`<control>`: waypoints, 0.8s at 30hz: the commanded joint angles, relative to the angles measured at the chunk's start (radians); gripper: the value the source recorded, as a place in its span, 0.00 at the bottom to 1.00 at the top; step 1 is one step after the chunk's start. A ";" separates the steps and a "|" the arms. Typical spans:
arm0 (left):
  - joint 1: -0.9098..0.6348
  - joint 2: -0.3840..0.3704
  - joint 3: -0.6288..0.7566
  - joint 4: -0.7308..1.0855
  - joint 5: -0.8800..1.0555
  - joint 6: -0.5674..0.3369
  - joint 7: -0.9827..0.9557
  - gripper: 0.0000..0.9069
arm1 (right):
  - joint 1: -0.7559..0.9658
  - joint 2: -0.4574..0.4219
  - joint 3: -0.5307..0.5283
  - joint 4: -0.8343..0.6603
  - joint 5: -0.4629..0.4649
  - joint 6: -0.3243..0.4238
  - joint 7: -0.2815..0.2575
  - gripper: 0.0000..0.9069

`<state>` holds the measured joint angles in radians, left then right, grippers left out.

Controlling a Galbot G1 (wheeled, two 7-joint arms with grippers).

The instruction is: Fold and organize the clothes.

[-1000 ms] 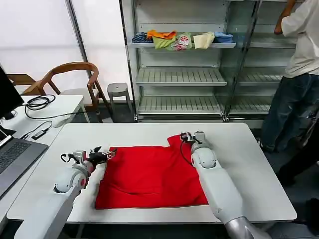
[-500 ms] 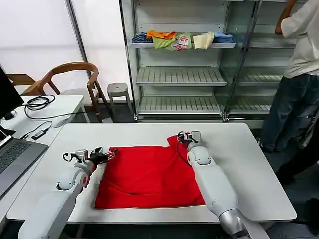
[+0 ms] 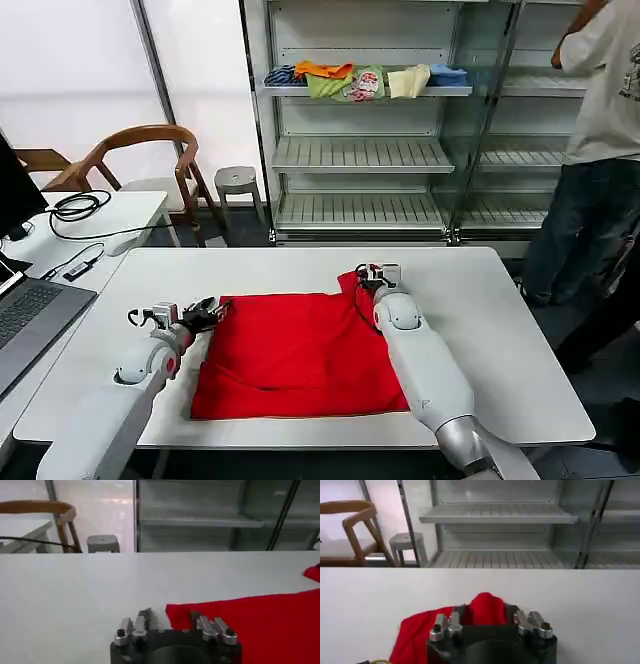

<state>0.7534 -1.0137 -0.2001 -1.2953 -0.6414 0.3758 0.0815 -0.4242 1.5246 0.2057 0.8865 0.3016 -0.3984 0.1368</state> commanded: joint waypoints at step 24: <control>0.164 0.041 -0.082 -0.214 -0.033 -0.022 0.022 0.03 | -0.258 -0.178 -0.047 0.541 0.067 -0.069 0.035 0.00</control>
<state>0.8196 -0.9883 -0.2440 -1.3960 -0.6697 0.3560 0.1023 -0.5707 1.4157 0.1673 1.1945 0.3410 -0.4313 0.1576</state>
